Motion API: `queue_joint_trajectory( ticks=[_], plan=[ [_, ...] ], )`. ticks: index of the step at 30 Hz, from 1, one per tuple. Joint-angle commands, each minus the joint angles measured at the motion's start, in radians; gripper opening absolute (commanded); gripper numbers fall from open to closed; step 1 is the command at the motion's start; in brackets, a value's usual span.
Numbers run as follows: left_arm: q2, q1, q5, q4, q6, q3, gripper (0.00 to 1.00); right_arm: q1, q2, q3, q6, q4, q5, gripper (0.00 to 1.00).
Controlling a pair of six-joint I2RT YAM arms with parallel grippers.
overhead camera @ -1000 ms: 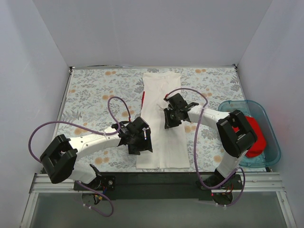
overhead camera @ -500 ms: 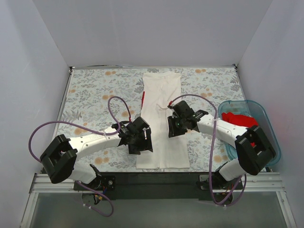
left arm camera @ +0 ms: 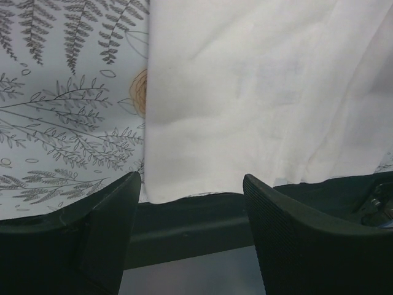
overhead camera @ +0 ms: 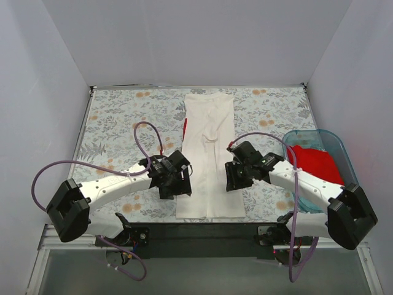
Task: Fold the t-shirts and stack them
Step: Fold the tshirt
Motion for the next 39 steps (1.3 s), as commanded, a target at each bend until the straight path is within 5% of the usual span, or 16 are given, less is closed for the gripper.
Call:
queue_joint_trajectory(
  ticks=[1, 10, 19, 28, 35, 39],
  plan=[
    [-0.046, -0.005, -0.040, -0.098, -0.008, 0.001, 0.66, -0.005, -0.067, -0.055, 0.022, -0.109, -0.010, 0.47],
    [-0.040, -0.005, 0.026, -0.080, 0.007, -0.058, 0.66, -0.016, -0.222, -0.258, 0.120, -0.122, -0.018, 0.51],
    [0.008, -0.005, 0.092, -0.045, 0.022, -0.072, 0.65, -0.016, -0.176, -0.298, 0.126, -0.094, -0.049, 0.47],
    [0.020, -0.008, 0.124, -0.028, 0.018, -0.091, 0.63, -0.016, -0.147, -0.321, 0.119, -0.048, -0.101, 0.37],
    [0.069, -0.014, 0.144, -0.017, 0.022, -0.089, 0.62, -0.016, -0.171, -0.327, 0.125, -0.047, -0.087, 0.11],
    [0.097, -0.018, 0.146, -0.016, 0.027, -0.082, 0.49, -0.016, -0.182, -0.325, 0.123, -0.047, -0.083, 0.04]
  ],
)
